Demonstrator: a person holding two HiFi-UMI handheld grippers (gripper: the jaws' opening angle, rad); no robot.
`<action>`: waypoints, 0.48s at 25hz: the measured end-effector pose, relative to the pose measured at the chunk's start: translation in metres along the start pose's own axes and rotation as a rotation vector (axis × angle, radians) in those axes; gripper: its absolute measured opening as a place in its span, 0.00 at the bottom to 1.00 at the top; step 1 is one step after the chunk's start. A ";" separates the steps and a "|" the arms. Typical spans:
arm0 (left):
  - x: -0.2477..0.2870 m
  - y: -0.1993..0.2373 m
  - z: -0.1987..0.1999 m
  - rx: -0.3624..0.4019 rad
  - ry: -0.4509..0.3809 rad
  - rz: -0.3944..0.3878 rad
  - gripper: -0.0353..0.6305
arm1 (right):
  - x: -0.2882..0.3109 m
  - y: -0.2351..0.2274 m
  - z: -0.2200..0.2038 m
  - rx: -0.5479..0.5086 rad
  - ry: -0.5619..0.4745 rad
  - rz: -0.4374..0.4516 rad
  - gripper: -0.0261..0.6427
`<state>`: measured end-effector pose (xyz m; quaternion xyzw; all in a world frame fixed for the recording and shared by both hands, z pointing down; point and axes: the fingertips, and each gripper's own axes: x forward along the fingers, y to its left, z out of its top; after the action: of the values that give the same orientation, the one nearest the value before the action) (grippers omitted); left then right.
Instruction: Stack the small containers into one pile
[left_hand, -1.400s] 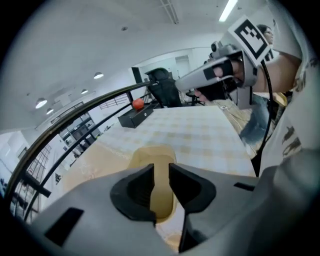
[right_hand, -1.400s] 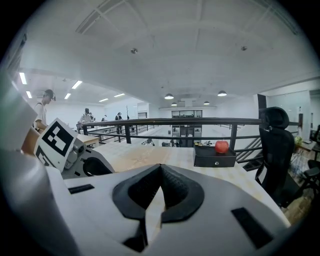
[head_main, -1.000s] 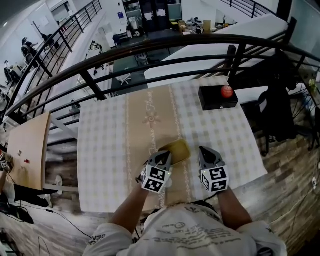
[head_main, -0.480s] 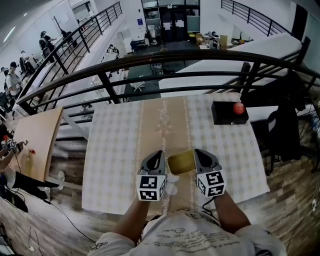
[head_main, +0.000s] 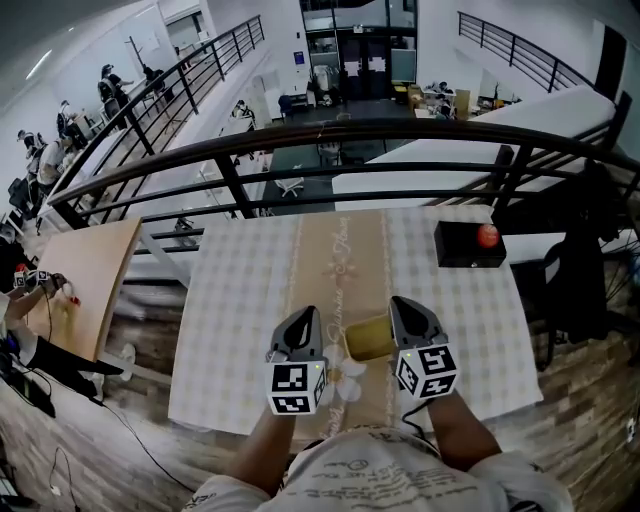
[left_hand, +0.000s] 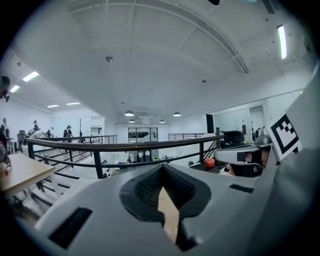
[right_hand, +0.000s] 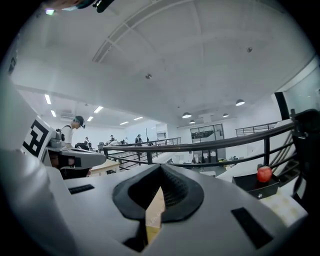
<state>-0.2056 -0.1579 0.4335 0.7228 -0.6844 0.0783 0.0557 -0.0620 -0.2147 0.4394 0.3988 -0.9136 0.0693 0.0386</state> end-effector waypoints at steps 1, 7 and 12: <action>-0.001 0.002 0.000 -0.001 0.001 0.007 0.06 | 0.000 0.000 -0.001 0.001 0.001 0.000 0.04; -0.002 0.005 -0.004 0.033 0.009 0.033 0.06 | 0.001 -0.003 -0.008 -0.002 0.013 -0.005 0.04; 0.000 0.008 -0.003 0.013 0.012 0.038 0.06 | 0.004 -0.005 -0.009 -0.007 0.022 -0.008 0.04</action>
<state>-0.2132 -0.1577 0.4366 0.7095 -0.6971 0.0881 0.0533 -0.0609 -0.2193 0.4490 0.4013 -0.9118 0.0703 0.0504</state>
